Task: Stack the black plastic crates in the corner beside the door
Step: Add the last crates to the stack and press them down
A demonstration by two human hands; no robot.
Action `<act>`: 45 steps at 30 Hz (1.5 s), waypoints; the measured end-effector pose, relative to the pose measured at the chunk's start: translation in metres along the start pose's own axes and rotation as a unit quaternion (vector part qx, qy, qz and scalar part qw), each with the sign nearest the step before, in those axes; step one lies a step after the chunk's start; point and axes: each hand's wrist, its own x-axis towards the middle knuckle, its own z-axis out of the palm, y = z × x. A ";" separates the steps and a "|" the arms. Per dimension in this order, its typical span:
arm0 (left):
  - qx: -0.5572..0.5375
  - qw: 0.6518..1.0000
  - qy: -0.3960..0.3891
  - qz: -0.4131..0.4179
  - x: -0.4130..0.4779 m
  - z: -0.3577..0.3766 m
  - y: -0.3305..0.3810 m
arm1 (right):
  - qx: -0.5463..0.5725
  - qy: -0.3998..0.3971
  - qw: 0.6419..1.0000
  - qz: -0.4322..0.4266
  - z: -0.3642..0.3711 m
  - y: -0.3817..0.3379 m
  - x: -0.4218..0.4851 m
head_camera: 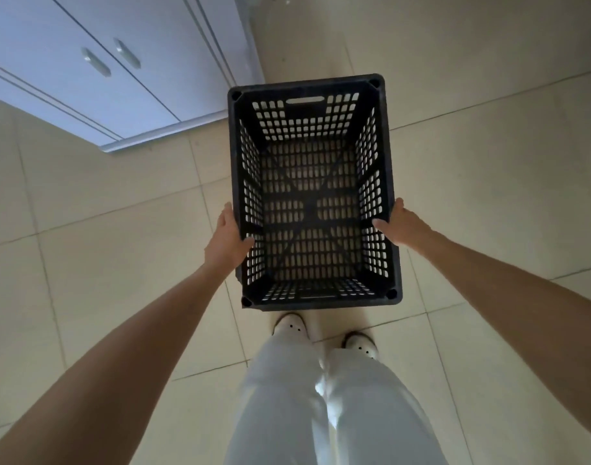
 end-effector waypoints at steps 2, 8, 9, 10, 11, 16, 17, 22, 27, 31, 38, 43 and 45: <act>-0.041 0.999 0.021 -0.020 0.025 0.020 -0.009 | 0.120 0.029 0.992 0.001 0.018 0.006 0.028; -0.171 0.977 0.123 -0.022 0.061 0.053 -0.019 | 0.363 0.157 0.917 -0.046 0.044 0.012 0.067; -0.173 0.977 0.121 -0.012 0.061 0.052 -0.019 | 0.383 0.161 0.908 -0.048 0.045 0.011 0.064; -0.171 0.978 0.115 -0.002 0.059 0.049 -0.019 | 0.399 0.162 0.901 -0.043 0.045 0.011 0.061; -0.166 0.980 0.108 0.008 0.057 0.046 -0.019 | 0.414 0.161 0.895 -0.035 0.045 0.012 0.056; -0.136 0.985 0.092 0.053 0.041 0.008 0.010 | 0.449 0.162 0.878 -0.003 0.022 0.016 0.013; -0.131 0.986 0.082 0.061 0.034 -0.003 0.020 | 0.456 0.165 0.875 0.004 0.014 0.018 -0.001; -0.101 0.988 0.053 0.104 -0.014 -0.068 0.084 | 0.483 0.189 0.854 0.036 -0.044 0.021 -0.082; -0.043 0.982 0.038 0.177 -0.070 -0.143 0.159 | 0.505 0.224 0.832 0.057 -0.120 0.027 -0.169; 0.007 0.972 0.024 0.232 -0.107 -0.203 0.217 | 0.518 0.249 0.815 0.073 -0.177 0.031 -0.228; 0.129 0.936 0.046 0.324 -0.163 -0.289 0.312 | 0.576 0.287 0.760 0.095 -0.258 0.040 -0.323; 0.158 0.905 0.102 0.382 -0.204 -0.341 0.384 | 0.584 0.307 0.744 0.106 -0.314 0.049 -0.390; 0.149 0.896 0.130 0.398 -0.220 -0.359 0.411 | 0.584 0.322 0.739 0.096 -0.339 0.055 -0.418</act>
